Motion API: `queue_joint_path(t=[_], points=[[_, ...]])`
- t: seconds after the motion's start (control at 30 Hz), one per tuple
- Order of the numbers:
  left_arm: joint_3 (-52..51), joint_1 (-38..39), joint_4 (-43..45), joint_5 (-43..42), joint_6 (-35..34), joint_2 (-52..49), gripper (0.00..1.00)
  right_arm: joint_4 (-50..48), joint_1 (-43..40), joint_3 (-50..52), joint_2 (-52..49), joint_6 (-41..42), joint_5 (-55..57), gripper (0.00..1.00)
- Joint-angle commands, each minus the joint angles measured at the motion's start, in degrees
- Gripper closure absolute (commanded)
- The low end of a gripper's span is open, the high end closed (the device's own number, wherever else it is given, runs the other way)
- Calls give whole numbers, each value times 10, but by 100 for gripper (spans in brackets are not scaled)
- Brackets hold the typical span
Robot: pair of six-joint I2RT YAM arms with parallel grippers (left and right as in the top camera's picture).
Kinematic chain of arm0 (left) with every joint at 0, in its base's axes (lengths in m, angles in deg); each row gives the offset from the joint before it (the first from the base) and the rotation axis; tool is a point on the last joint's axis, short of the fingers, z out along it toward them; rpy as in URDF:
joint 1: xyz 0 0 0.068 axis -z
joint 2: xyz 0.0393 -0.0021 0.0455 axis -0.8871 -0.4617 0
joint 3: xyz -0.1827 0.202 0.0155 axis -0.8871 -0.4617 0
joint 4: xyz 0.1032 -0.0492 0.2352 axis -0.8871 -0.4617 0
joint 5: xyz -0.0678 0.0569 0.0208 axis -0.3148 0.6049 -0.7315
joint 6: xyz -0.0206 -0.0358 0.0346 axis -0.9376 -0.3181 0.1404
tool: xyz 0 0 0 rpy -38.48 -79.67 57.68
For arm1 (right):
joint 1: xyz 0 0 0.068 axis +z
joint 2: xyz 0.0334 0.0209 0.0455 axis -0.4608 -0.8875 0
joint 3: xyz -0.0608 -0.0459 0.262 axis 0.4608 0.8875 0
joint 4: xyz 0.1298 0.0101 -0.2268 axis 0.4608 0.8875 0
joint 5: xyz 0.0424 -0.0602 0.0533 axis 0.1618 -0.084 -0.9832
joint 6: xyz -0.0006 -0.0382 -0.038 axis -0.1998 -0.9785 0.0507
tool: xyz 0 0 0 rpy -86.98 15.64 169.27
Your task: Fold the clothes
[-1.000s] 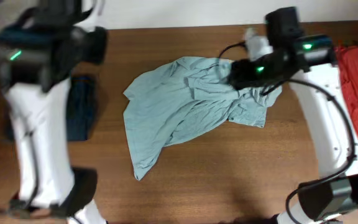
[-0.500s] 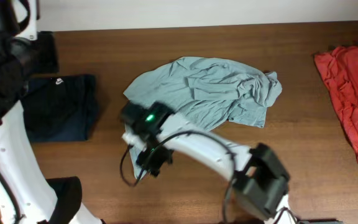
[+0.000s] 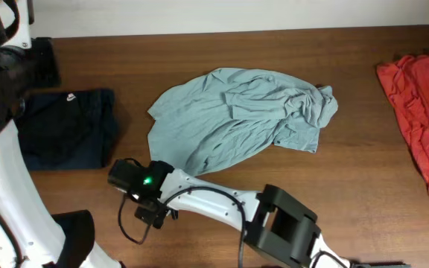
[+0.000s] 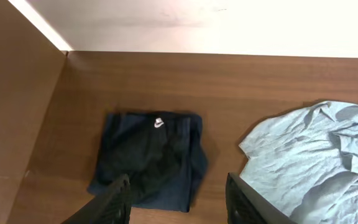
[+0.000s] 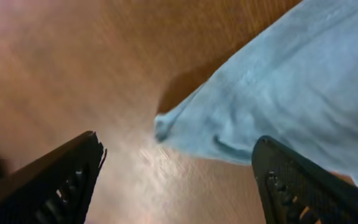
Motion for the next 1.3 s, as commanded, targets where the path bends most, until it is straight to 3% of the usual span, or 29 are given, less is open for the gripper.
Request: queue_joint_path(t=[0.0,0.2,0.3,0.47,0.53,0.6,0.8,0.87,0.9,1.13,1.27], points=[[0,-2,2,-11,-8,4,51,-3,-5,1,-21,32,21,25],[0,-2,2,-22,-8,4,51,-2,-6,1,-23,50,35,45],[0,-2,1,-22,-8,5,51,-3,-6,1,-32,57,46,49],[0,-2,4,-22,-8,13,51,-4,-6,1,-39,57,46,50],[0,-2,6,-21,-8,15,51,-3,-6,1,-40,57,41,36],[0,-2,7,-21,-8,16,50,-2,-5,1,-41,57,41,35],[0,-2,6,-21,-8,26,50,0,-5,1,-49,57,41,62],[0,-2,6,-21,-8,31,50,3,-6,0,-49,63,44,77],[0,-2,6,-21,-8,35,50,20,-9,-13,-46,70,46,95],[0,-2,6,-19,-8,39,50,133,-35,-93,55,115,277,96],[-6,-2,6,-20,-8,38,50,163,-82,-100,136,115,297,96]])
